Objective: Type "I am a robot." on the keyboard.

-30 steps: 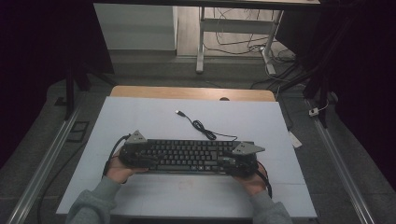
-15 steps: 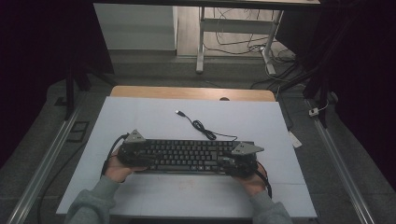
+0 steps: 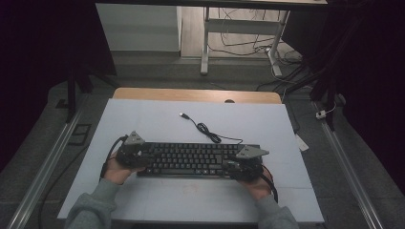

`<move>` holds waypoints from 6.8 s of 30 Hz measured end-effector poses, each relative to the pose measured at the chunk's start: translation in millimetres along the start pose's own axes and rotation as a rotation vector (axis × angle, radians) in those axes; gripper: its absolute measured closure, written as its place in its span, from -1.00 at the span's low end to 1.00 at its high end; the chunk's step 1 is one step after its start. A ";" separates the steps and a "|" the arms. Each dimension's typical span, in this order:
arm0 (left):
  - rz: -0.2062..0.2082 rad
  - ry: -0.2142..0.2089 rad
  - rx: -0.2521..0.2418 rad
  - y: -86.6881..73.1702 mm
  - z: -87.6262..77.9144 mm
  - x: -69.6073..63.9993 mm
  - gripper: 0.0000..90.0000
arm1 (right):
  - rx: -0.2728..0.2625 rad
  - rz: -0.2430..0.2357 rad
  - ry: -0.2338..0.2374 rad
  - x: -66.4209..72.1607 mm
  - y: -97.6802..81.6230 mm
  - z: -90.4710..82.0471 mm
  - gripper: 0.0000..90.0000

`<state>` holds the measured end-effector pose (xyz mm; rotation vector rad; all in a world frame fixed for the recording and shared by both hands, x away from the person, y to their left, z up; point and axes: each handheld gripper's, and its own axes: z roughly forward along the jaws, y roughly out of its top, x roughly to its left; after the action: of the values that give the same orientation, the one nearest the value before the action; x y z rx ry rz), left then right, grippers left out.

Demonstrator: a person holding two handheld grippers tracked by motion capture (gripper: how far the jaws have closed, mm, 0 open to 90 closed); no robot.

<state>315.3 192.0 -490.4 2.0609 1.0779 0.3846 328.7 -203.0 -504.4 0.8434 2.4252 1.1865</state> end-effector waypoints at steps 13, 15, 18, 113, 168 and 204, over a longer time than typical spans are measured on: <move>0.033 0.007 0.096 -6.7 8.9 4.9 0.95 | 0.005 0.001 -0.001 0.0 -0.8 0.5 0.08; 0.038 0.008 0.113 -7.5 10.9 5.1 0.97 | 0.005 -0.002 -0.002 0.0 -0.9 0.7 0.08; 0.046 0.009 0.133 -9.1 14.3 4.8 0.97 | 0.005 -0.002 -0.002 -0.1 -0.9 0.6 0.08; -0.023 -0.064 -0.026 0.3 -0.6 -3.0 -0.32 | -0.025 0.011 0.018 3.0 3.7 -0.3 0.09; 0.007 -0.073 0.005 1.2 5.6 -9.0 -0.45 | 0.040 -0.087 0.192 58.5 54.6 78.5 0.99; 0.013 -0.068 0.011 0.7 5.8 -8.3 -0.45 | 0.036 -0.102 0.174 62.3 56.4 83.5 0.99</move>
<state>314.0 182.2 -493.1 2.0768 1.0289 0.3129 343.5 -85.7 -511.7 0.6422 2.6006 1.2278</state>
